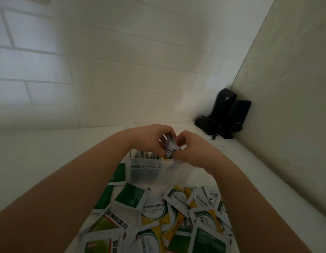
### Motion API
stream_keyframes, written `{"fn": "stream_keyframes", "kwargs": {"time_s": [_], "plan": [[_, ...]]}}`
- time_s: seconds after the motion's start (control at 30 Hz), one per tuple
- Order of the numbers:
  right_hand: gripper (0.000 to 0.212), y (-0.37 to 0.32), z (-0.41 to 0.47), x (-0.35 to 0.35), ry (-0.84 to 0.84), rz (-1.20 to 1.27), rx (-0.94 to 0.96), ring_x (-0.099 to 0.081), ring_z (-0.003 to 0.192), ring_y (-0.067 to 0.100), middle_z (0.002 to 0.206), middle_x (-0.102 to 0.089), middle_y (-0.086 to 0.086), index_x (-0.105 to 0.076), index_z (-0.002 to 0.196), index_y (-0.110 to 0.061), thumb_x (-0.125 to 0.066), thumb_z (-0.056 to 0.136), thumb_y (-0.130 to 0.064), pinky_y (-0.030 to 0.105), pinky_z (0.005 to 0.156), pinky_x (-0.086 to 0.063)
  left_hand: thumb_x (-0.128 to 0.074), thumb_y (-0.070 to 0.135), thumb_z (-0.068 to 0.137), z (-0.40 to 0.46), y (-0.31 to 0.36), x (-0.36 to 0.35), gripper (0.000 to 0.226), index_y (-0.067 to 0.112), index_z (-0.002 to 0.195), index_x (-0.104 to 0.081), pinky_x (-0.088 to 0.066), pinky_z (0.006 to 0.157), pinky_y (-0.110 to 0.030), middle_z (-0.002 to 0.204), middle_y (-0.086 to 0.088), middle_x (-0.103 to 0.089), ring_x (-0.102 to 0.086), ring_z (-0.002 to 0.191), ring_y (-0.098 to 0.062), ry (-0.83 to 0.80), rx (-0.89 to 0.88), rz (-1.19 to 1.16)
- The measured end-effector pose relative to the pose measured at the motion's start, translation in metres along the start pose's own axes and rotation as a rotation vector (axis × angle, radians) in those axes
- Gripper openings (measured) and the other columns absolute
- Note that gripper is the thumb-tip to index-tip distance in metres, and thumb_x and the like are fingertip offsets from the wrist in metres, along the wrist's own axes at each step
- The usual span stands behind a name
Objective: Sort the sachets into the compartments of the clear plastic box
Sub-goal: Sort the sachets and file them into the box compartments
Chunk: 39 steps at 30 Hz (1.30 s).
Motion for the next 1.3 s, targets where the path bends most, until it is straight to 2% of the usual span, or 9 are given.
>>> {"fn": "stream_keyframes", "kwargs": {"time_s": [0.1,0.27,0.37,0.63,0.87,0.93,1.03,1.13,1.3], "plan": [[0.031,-0.003,0.001,-0.001,-0.020,-0.010,0.008,-0.058,0.087,0.019,0.105,-0.061,0.007,-0.052,0.103,-0.011,-0.066,0.077,-0.018,0.032,0.074,-0.051,-0.070,0.008,0.072,-0.001,0.002,-0.001,0.044,0.020,0.110,-0.050,-0.053,0.087,-0.035,0.106,0.003,-0.057,-0.061,0.097,-0.019,0.005,-0.009,0.062],[0.035,-0.009,-0.002,-0.002,-0.031,-0.042,0.030,-0.062,0.093,0.027,0.107,-0.064,0.018,-0.055,0.105,-0.004,-0.067,0.078,-0.022,0.044,0.083,-0.052,-0.067,0.012,0.075,-0.001,0.001,-0.004,0.042,0.021,0.110,-0.045,-0.052,0.086,-0.036,0.115,-0.002,-0.058,-0.059,0.099,-0.019,0.020,-0.024,0.179],[0.039,-0.006,-0.001,-0.002,-0.032,-0.011,0.020,-0.061,0.093,0.020,0.107,-0.064,0.009,-0.054,0.106,-0.011,-0.071,0.074,-0.024,0.035,0.077,-0.052,-0.062,0.009,0.078,0.000,0.003,-0.003,0.037,0.017,0.110,-0.045,-0.052,0.086,-0.039,0.116,-0.004,-0.059,-0.060,0.096,-0.019,0.054,-0.052,0.220],[0.028,-0.003,0.008,-0.006,-0.031,0.049,-0.013,-0.068,0.087,0.025,0.106,-0.066,0.013,-0.053,0.111,-0.008,-0.052,0.091,-0.026,0.044,0.089,-0.053,-0.048,-0.006,0.079,0.002,0.007,0.007,0.038,0.013,0.111,-0.053,-0.040,0.080,-0.023,0.114,-0.004,-0.055,-0.050,0.096,-0.012,0.187,-0.054,0.304],[0.035,-0.004,0.007,-0.007,0.031,-0.033,0.038,-0.060,0.087,0.019,0.103,-0.061,0.004,-0.053,0.112,-0.012,-0.067,0.080,-0.018,0.033,0.081,-0.054,-0.046,-0.001,0.084,-0.004,0.011,0.015,0.032,0.017,0.107,-0.058,-0.042,0.085,-0.026,0.110,0.001,-0.061,-0.054,0.101,-0.015,0.286,-0.064,0.441],[0.028,-0.009,0.006,-0.004,0.082,-0.054,0.083,-0.058,0.082,0.015,0.100,-0.061,0.001,-0.058,0.105,-0.013,-0.067,0.080,-0.018,0.029,0.075,-0.052,-0.044,-0.001,0.085,-0.015,0.017,0.026,0.033,0.019,0.105,-0.060,-0.046,0.087,-0.026,0.107,0.001,-0.063,-0.056,0.099,-0.013,0.360,-0.083,0.400],[0.008,-0.013,-0.011,0.019,0.277,0.131,0.161,-0.060,0.069,0.010,0.092,-0.065,-0.005,-0.062,0.091,-0.021,-0.063,0.083,-0.023,0.028,0.068,-0.051,-0.046,0.004,0.087,-0.045,0.033,0.042,0.028,0.022,0.101,-0.062,-0.050,0.084,-0.023,0.100,0.004,-0.066,-0.060,0.092,-0.009,0.452,-0.158,0.278],[0.003,-0.017,-0.053,0.035,0.379,0.272,0.250,-0.059,0.060,0.004,0.074,-0.065,-0.011,-0.062,0.083,-0.025,-0.060,0.085,-0.024,0.022,0.063,-0.052,-0.048,0.017,0.087,-0.090,0.045,0.036,0.022,0.036,0.090,-0.058,-0.051,0.073,-0.012,0.090,0.021,-0.062,-0.059,0.084,0.003,0.454,-0.193,0.155],[0.007,-0.011,-0.108,-0.031,0.049,0.060,0.247,-0.058,0.072,0.000,0.081,-0.062,-0.019,-0.057,0.087,-0.040,-0.056,0.080,-0.039,0.019,0.069,-0.053,-0.050,0.033,0.078,-0.137,0.025,-0.025,0.013,0.046,0.079,-0.053,-0.051,0.072,-0.011,0.082,0.022,-0.061,-0.057,0.088,0.006,0.276,-0.085,0.048]]}}
Point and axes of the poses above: each hand's wrist, its own z-axis towards the middle knuckle, its own x-axis out of the back of the hand, y = z × x, the point moved 9 cm from there along z, towards the middle knuckle
